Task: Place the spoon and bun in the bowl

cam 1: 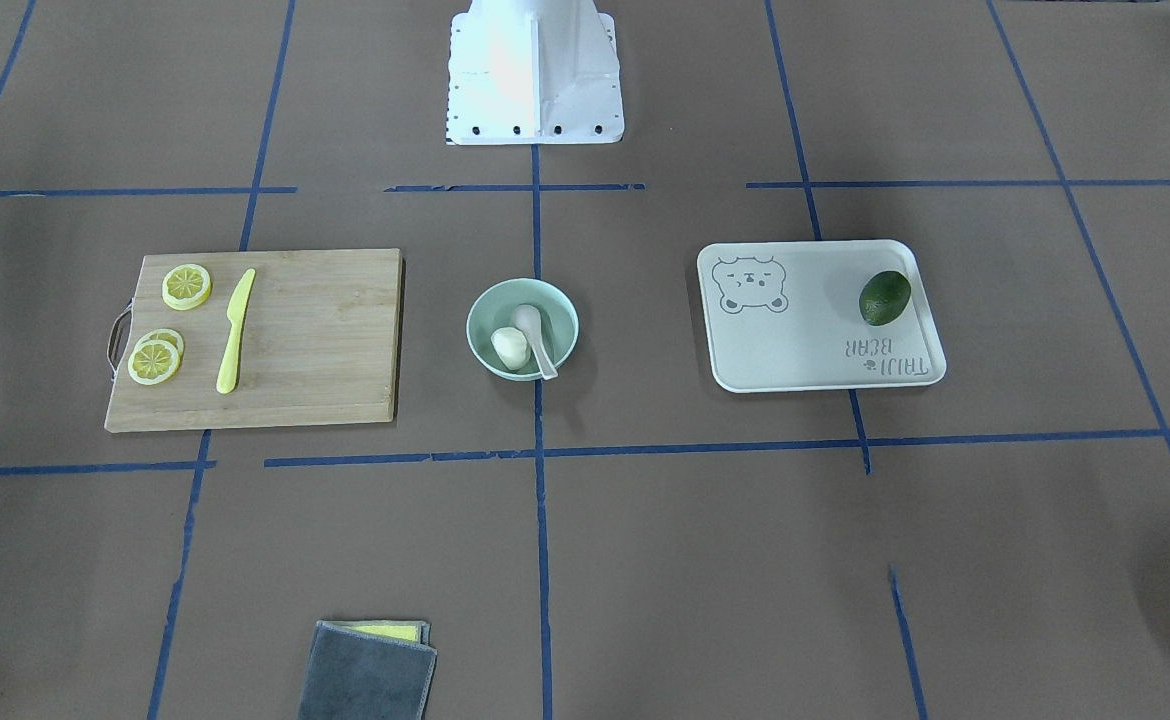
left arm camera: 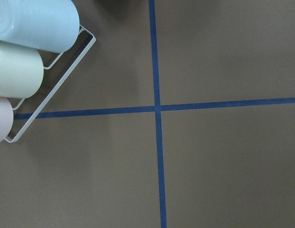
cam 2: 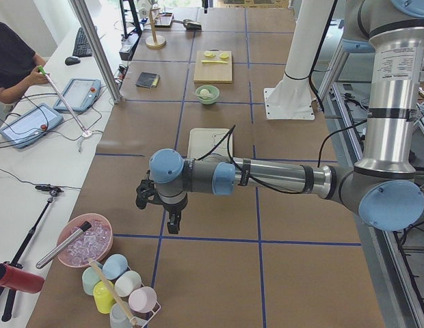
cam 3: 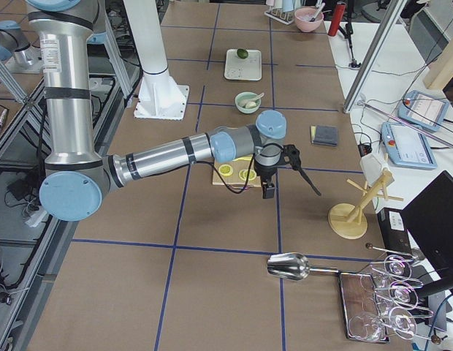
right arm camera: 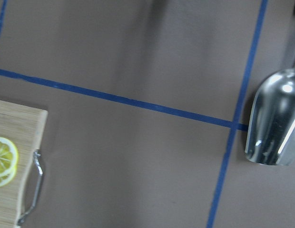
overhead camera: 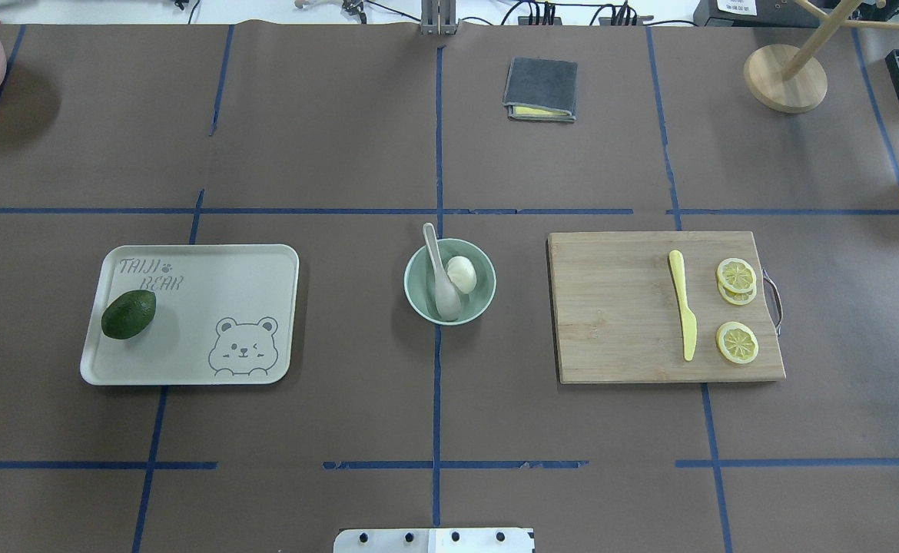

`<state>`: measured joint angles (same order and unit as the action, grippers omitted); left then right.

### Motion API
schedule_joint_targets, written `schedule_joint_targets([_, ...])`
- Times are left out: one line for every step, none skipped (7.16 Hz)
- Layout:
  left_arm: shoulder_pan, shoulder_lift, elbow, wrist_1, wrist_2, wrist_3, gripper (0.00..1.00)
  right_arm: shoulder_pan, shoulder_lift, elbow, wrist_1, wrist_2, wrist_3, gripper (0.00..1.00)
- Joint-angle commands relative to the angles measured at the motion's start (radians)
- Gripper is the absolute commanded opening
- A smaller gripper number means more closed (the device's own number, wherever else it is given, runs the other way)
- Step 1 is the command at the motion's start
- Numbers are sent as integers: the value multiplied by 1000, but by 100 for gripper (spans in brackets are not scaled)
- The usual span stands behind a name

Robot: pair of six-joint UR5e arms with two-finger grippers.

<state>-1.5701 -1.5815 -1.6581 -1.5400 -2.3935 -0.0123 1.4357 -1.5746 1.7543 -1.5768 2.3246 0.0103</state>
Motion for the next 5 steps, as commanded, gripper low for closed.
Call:
schedule_joint_targets([1,0,-2,0,-1,2,100,157,-7,-131,-5,28,-212,100])
schedule_joint_targets([1,-2,0,-9,-1,-1,100,188,-11,-133,-15,29,-231,100])
schedule_joint_targets([1,-2,0,-18,-1,-3,100,198,-31,-145,-26,27,-230,100])
schedule_joint_targets([1,0,-2,-19,-1,-2,100,196,-36,-148,-23,12,-217,100])
schedule_joint_targets([-1,1,0,-19,-1,0,100,196,-51,-166,-20,10,-216,100])
